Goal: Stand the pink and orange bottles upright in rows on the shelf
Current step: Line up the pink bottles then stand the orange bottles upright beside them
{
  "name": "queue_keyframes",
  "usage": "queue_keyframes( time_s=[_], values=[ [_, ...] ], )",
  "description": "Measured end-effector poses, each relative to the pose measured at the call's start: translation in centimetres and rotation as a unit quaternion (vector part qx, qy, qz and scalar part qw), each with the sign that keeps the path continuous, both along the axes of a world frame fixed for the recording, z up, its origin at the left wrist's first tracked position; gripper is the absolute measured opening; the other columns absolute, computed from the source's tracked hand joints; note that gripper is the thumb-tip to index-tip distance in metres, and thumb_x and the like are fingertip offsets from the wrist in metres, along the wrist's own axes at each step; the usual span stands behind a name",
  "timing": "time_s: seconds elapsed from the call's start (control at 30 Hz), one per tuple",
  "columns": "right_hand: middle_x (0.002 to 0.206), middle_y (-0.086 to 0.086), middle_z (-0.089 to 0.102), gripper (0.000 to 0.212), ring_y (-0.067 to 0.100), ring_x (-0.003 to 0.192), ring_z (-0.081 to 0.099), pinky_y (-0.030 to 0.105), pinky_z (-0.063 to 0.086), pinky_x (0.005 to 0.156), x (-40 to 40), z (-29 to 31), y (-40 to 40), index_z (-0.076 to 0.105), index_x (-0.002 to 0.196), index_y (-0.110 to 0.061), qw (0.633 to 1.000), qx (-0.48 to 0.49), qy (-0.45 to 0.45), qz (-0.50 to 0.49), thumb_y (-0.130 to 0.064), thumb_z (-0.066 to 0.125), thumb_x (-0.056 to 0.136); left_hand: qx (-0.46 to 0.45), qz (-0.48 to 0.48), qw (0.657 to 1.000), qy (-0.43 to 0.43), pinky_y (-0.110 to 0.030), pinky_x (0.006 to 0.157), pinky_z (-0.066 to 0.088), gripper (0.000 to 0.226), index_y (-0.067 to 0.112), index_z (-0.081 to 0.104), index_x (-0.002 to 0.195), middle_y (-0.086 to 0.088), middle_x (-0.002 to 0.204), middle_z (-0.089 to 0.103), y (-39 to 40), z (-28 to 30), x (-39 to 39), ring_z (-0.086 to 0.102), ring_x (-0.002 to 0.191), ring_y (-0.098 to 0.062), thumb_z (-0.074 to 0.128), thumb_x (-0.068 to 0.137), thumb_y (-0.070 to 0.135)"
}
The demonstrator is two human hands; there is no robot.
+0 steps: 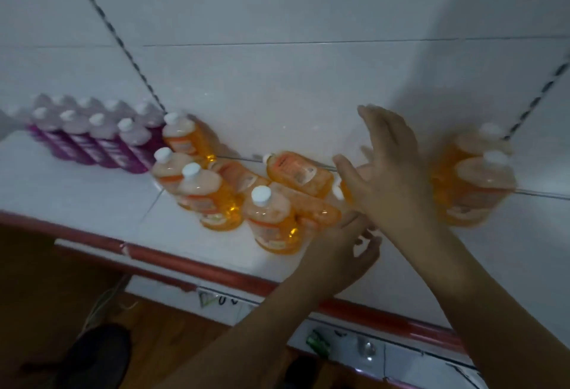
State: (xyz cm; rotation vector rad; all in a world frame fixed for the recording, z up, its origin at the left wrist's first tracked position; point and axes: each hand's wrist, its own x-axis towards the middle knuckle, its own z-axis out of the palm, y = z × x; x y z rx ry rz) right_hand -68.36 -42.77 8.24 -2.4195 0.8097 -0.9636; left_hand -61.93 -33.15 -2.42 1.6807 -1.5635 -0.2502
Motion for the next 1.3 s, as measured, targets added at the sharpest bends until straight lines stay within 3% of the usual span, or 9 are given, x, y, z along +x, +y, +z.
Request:
queue_keyframes(
  time_s=[0.1,0.23,0.5,0.67,0.8,0.9,1.0,1.2,1.3],
  values=[
    [0.152,-0.002,0.034,0.061,0.012,0.14,0.029,0.016,0.023,0.109,4.4,1.5,3.9,0.036,0.148,-0.02,0.998,0.003,-0.008,0.065,-0.038,0.059,0.094,-0.031,0.048,0.998,-0.015,-0.031,0.063,0.052,0.016,0.008,0.069,0.101,-0.002,0.09,0.065,5.4,0.6,2.8,0.059,0.072,-0.014,0.055,0.096,0.015],
    [0.147,-0.002,0.039,0.053,0.01,0.135,0.036,0.016,0.027,0.107,9.6,2.9,8.5,0.041,0.144,-0.02,0.993,-0.014,-0.039,0.11,-0.036,0.056,0.096,-0.038,0.142,0.989,0.0,-0.02,0.058,0.047,0.013,0.014,0.066,0.089,0.009,0.081,0.062,12.0,0.8,7.4,0.056,0.063,-0.005,0.054,0.094,0.017],
    [0.146,-0.002,0.042,0.05,0.016,0.129,0.045,0.02,0.032,0.096,22.6,1.5,14.5,0.043,0.143,-0.022,0.973,-0.055,0.122,0.186,-0.029,0.056,0.096,-0.008,0.324,0.938,0.122,-0.019,0.068,0.054,0.023,0.03,0.056,0.118,0.017,0.101,0.058,20.5,-2.1,22.3,0.06,0.094,-0.003,0.058,0.096,0.026],
    [0.152,0.004,0.036,0.054,0.025,0.129,0.046,0.037,0.039,0.104,28.1,0.3,14.4,0.038,0.146,-0.023,0.94,-0.053,0.306,0.14,-0.037,0.054,0.097,0.024,0.265,0.948,0.174,-0.024,0.081,0.056,0.041,0.031,0.05,0.129,0.017,0.115,0.052,21.9,-3.4,30.3,0.057,0.103,-0.001,0.066,0.091,0.029],
    [0.132,0.005,0.055,0.061,0.027,0.113,0.057,0.038,0.048,0.094,29.6,-0.1,13.8,0.038,0.142,-0.028,0.908,-0.041,0.409,0.083,-0.04,0.064,0.088,0.062,0.184,0.968,0.16,-0.022,0.087,0.052,0.05,0.025,0.049,0.134,0.01,0.124,0.05,20.3,-3.5,33.3,0.055,0.11,-0.004,0.07,0.089,0.032],
    [0.114,0.001,0.061,0.057,0.023,0.098,0.061,0.044,0.055,0.082,30.0,-0.7,13.6,0.042,0.13,-0.028,0.909,-0.01,0.409,0.079,-0.035,0.07,0.081,0.087,0.137,0.973,0.163,-0.027,0.095,0.05,0.06,0.019,0.047,0.14,0.005,0.133,0.051,18.6,-3.4,34.4,0.053,0.116,-0.007,0.071,0.087,0.034],
    [0.103,-0.005,0.061,0.04,0.019,0.091,0.062,0.042,0.056,0.075,30.2,-0.8,13.4,0.046,0.116,-0.031,0.913,-0.047,0.395,0.086,-0.043,0.065,0.083,0.092,0.082,0.973,0.193,-0.015,0.089,0.044,0.057,0.024,0.05,0.134,0.007,0.132,0.055,17.2,-2.2,34.5,0.054,0.115,-0.005,0.07,0.082,0.037],
    [0.096,-0.013,0.059,0.032,0.012,0.085,0.059,0.037,0.053,0.074,29.8,-0.8,14.2,0.05,0.104,-0.032,0.93,-0.042,0.35,0.11,-0.059,0.052,0.085,0.086,0.061,0.969,0.225,-0.026,0.088,0.054,0.048,0.03,0.054,0.122,0.009,0.119,0.066,16.3,-2.2,35.0,0.063,0.105,-0.003,0.079,0.081,0.034],
    [0.095,-0.011,0.059,0.033,0.014,0.087,0.059,0.037,0.053,0.073,29.6,0.1,14.5,0.052,0.103,-0.031,0.938,-0.026,0.321,0.126,-0.055,0.059,0.082,0.081,0.043,0.964,0.25,-0.015,0.085,0.05,0.044,0.041,0.054,0.118,0.014,0.115,0.067,17.0,-1.5,35.6,0.062,0.103,0.007,0.078,0.083,0.032]
  ],
)
